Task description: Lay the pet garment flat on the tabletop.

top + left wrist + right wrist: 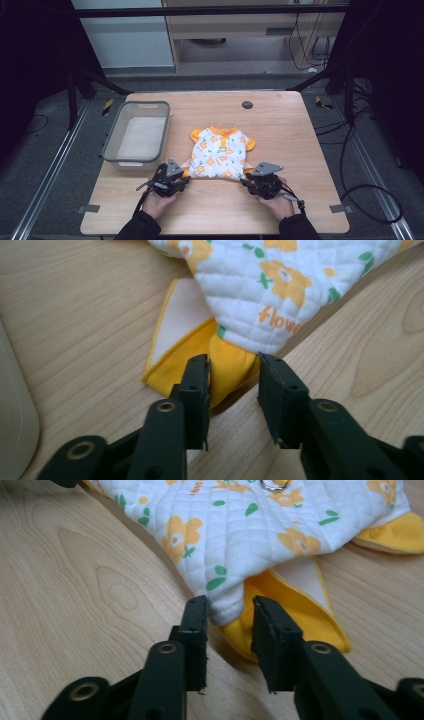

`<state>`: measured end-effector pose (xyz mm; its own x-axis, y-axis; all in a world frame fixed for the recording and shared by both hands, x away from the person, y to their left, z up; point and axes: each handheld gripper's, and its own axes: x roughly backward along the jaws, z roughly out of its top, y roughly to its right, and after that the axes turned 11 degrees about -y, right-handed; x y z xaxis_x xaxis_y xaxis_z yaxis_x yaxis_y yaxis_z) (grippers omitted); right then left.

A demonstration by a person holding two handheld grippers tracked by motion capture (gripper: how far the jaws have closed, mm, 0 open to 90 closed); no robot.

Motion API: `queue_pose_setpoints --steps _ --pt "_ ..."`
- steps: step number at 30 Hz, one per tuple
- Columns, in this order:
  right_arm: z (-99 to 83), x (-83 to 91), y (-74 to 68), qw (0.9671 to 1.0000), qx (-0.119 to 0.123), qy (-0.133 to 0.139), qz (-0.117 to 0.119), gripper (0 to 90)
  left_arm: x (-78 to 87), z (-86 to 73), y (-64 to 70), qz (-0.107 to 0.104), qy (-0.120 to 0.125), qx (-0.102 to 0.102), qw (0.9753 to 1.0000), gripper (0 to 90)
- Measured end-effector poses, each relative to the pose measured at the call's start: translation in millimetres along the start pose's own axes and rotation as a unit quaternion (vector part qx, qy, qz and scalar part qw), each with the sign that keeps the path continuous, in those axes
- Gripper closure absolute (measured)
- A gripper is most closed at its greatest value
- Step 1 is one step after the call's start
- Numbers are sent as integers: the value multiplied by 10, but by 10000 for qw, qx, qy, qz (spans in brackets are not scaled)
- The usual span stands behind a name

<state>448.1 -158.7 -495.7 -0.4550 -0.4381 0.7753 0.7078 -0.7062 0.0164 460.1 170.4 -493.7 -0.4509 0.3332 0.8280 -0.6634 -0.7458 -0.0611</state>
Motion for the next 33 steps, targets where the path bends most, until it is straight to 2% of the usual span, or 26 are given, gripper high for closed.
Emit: queue_pose_setpoints --steps 4,9,13,16,18,21,22,25,28,30,32,33 --pt "7 8 34 9999 -56 -55 132 799 3 1 -29 -110 -41 97 9999 780" --pt "29 42 25 9998 -54 -44 193 831 68 11 -21 -269 -37 97 9996 855" --pt "55 215 30 9991 -116 262 317 837 266 36 27 -471 195 7 9987 861" --pt "55 361 25 9976 -237 438 472 838 446 26 69 -654 414 -18 9970 862" --pt "53 475 13 9968 -229 545 545 838 537 22 94 -691 486 -103 9964 862" --pt "76 634 -1 9950 -279 700 652 838 722 66 105 -886 615 -84 9941 862" --pt "122 675 18 9943 -355 731 696 839 742 98 96 -872 638 -44 9941 861" --pt "242 614 101 9947 -606 620 550 838 671 207 42 -812 527 149 9952 857" --pt "328 431 213 9955 -816 379 299 834 482 297 -44 -681 343 355 9965 853" --pt "378 241 304 9950 -968 212 105 827 268 352 -133 -460 172 525 9974 845" --pt "395 109 356 9949 -984 196 -50 818 151 368 -188 -470 210 744 9959 814" --pt "399 45 376 9948 -996 188 -137 810 104 378 -207 -451 217 781 9957 803"
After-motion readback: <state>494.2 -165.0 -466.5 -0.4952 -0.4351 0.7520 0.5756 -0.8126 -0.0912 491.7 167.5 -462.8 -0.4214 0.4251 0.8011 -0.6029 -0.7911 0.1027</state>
